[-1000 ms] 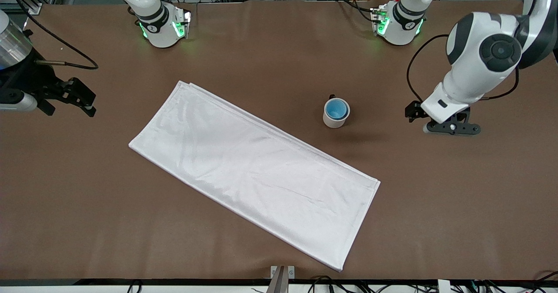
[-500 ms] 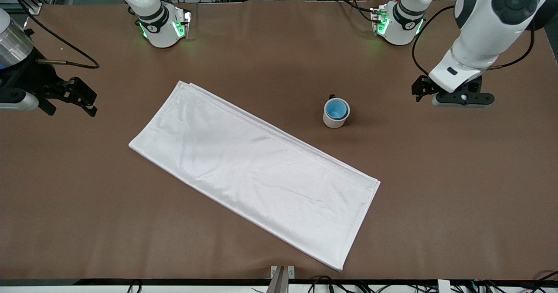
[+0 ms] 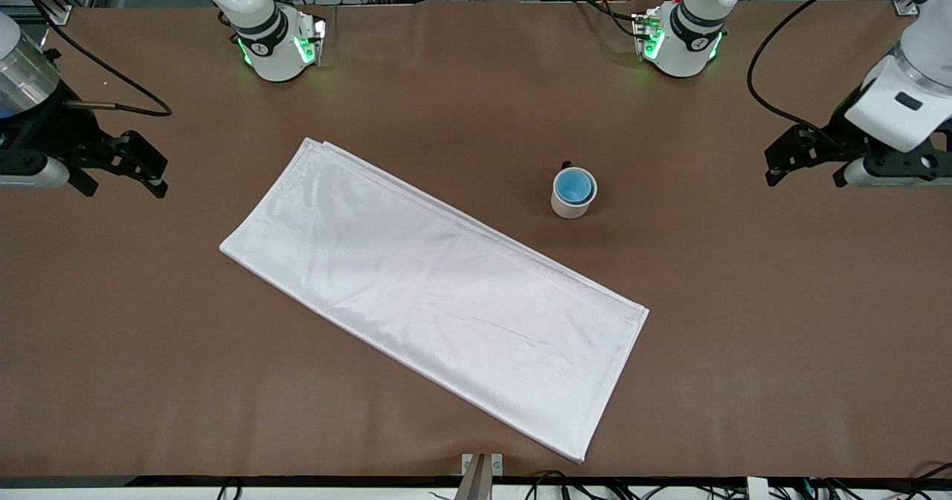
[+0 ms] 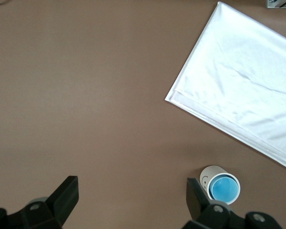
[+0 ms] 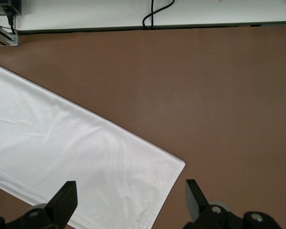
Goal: Place blue cup into white mug on table
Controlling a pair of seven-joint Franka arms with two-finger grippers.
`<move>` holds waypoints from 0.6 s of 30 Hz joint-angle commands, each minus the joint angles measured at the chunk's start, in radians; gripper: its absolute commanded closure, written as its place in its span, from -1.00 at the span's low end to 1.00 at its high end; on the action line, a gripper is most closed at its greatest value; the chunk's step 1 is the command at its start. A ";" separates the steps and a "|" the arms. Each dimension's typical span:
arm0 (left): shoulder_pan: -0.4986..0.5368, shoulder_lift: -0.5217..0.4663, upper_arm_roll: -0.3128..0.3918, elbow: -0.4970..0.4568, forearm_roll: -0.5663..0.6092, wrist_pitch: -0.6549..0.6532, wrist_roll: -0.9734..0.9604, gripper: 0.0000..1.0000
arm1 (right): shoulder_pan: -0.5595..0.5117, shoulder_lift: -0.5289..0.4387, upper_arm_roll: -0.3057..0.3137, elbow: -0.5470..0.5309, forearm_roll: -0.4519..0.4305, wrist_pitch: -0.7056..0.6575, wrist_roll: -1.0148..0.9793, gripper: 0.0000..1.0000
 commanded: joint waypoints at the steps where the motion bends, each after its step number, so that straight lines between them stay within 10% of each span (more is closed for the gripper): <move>1: -0.008 0.050 -0.005 0.087 0.022 -0.062 0.028 -1.00 | 0.000 -0.011 0.001 -0.006 0.016 -0.006 -0.001 -1.00; 18: -0.003 -0.067 -0.029 0.046 0.017 -0.212 0.122 -1.00 | 0.000 -0.016 0.002 -0.004 0.016 -0.009 0.000 -1.00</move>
